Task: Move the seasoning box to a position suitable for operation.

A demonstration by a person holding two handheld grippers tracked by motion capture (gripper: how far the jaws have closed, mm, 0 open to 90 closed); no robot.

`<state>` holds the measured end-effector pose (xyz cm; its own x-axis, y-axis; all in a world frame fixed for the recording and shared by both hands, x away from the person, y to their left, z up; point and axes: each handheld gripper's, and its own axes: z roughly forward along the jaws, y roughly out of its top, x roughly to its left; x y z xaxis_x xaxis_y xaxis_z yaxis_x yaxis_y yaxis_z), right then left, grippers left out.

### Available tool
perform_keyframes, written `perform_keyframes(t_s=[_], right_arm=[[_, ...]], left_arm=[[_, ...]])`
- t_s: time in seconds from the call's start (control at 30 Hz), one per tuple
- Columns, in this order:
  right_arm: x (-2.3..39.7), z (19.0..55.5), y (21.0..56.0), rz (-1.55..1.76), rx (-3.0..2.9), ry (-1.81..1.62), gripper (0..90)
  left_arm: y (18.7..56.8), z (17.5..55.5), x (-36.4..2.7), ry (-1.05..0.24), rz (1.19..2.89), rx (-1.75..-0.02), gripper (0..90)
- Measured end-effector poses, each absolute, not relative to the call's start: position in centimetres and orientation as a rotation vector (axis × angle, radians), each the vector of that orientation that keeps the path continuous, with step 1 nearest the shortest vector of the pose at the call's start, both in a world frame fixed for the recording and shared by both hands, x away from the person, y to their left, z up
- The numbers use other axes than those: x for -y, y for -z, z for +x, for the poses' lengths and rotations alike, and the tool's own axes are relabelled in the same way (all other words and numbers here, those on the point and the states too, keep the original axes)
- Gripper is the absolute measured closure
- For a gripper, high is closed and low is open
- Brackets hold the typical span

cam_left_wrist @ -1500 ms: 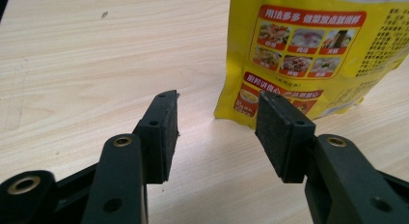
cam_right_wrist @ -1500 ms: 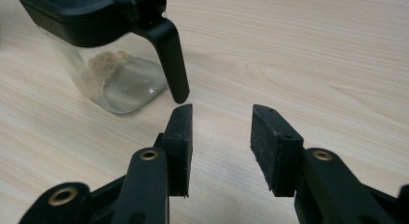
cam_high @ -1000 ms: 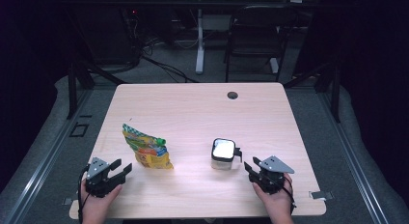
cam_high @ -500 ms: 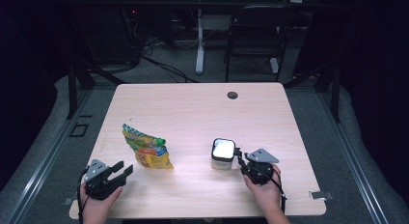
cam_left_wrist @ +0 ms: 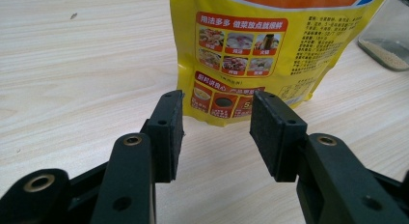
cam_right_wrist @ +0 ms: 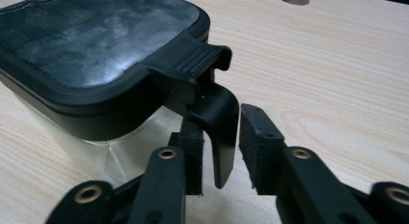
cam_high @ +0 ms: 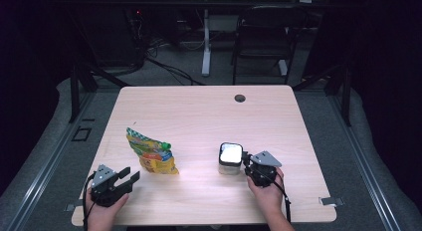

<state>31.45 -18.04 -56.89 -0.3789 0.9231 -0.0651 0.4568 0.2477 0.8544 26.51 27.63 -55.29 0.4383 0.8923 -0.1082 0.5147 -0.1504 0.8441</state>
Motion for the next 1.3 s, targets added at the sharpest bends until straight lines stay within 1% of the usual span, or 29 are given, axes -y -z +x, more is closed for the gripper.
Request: perform_keyframes(t_s=[0.1,0.77,1.3], right_arm=[[17.9,31.3,56.8,1.231,-1.958,-1.011,76.5],[17.7,30.0,56.3,1.175,-2.062,-1.014,76.3],[16.8,27.4,56.3,1.098,-2.144,-1.069,76.0]], left_arm=[[55.3,26.5,-27.6,-0.537,1.808,-1.203,55.4],[55.2,26.4,-27.4,-0.522,1.829,-1.189,55.5],[55.2,26.3,-26.9,-0.508,1.843,-1.163,57.2]])
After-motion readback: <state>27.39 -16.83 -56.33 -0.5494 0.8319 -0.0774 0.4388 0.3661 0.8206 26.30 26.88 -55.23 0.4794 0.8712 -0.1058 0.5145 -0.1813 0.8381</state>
